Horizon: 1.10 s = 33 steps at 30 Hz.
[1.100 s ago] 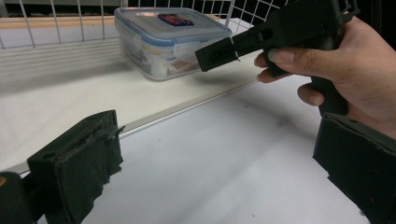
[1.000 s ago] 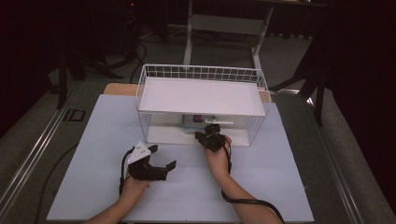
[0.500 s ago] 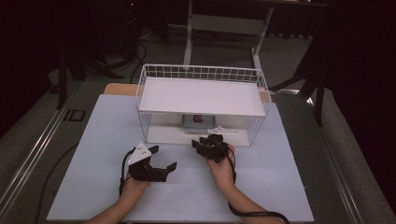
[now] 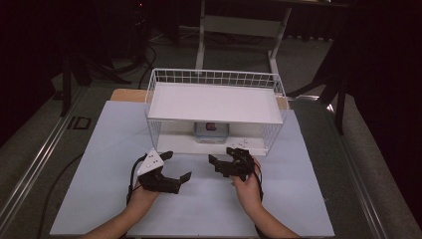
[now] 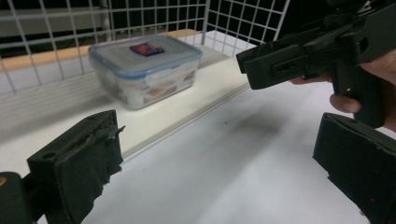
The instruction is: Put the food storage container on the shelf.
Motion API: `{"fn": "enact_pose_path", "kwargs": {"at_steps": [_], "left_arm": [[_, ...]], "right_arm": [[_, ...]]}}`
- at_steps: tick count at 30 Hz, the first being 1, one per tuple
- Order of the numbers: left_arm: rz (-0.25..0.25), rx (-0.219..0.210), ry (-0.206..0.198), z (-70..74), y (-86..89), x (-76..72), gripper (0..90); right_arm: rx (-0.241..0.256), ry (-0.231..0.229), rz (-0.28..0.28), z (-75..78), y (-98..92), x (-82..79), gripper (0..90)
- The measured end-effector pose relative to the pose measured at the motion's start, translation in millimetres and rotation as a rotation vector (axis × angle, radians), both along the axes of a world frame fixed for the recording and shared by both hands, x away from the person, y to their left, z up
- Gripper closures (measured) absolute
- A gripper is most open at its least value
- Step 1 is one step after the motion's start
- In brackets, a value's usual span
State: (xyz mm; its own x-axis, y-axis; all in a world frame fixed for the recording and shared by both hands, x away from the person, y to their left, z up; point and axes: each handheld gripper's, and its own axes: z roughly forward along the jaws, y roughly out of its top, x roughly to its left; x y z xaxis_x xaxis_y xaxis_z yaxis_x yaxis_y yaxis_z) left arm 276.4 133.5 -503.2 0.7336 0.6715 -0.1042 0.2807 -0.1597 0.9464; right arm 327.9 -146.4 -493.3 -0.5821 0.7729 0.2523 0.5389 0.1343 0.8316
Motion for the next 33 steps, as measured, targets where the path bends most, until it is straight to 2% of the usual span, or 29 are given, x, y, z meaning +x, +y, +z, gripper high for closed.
{"fn": "enact_pose_path", "kwargs": {"at_steps": [2,3,4,7,10,14,18,24,33], "left_arm": [[-0.007,0.005,0.003,1.7,-0.1,0.0,1.8],[-0.014,-0.005,0.0,3.4,1.0,-0.7,1.8],[-0.013,-0.002,0.0,4.1,1.5,-1.1,1.8],[-0.02,0.004,0.004,4.3,4.1,-2.1,1.8],[-0.023,0.006,0.02,3.4,7.7,-3.4,1.8],[-0.016,0.015,0.032,3.3,14.1,-6.1,1.8],[-0.01,0.011,0.029,4.8,21.7,-9.9,1.8],[0.0,0.011,0.034,6.3,33.7,-14.0,1.8],[0.02,0.025,0.031,1.5,49.6,-19.5,1.8]], "right_arm": [[-0.018,-0.014,0.007,0.5,-0.4,-1.5,19.3],[-0.043,-0.036,0.025,1.3,-0.8,-4.0,19.3],[-0.048,-0.054,0.073,2.8,-2.5,-7.0,19.3],[-0.029,-0.077,0.123,4.8,-5.2,-11.7,19.2],[-0.051,-0.109,0.147,6.2,-6.4,-16.8,19.2],[-0.053,-0.12,0.18,7.8,-11.5,-22.5,19.3],[-0.072,-0.118,0.179,8.3,-18.8,-27.9,19.3],[-0.072,-0.121,0.173,8.8,-31.6,-34.6,19.3],[-0.089,-0.119,0.171,9.9,-48.9,-45.4,19.3]]}}
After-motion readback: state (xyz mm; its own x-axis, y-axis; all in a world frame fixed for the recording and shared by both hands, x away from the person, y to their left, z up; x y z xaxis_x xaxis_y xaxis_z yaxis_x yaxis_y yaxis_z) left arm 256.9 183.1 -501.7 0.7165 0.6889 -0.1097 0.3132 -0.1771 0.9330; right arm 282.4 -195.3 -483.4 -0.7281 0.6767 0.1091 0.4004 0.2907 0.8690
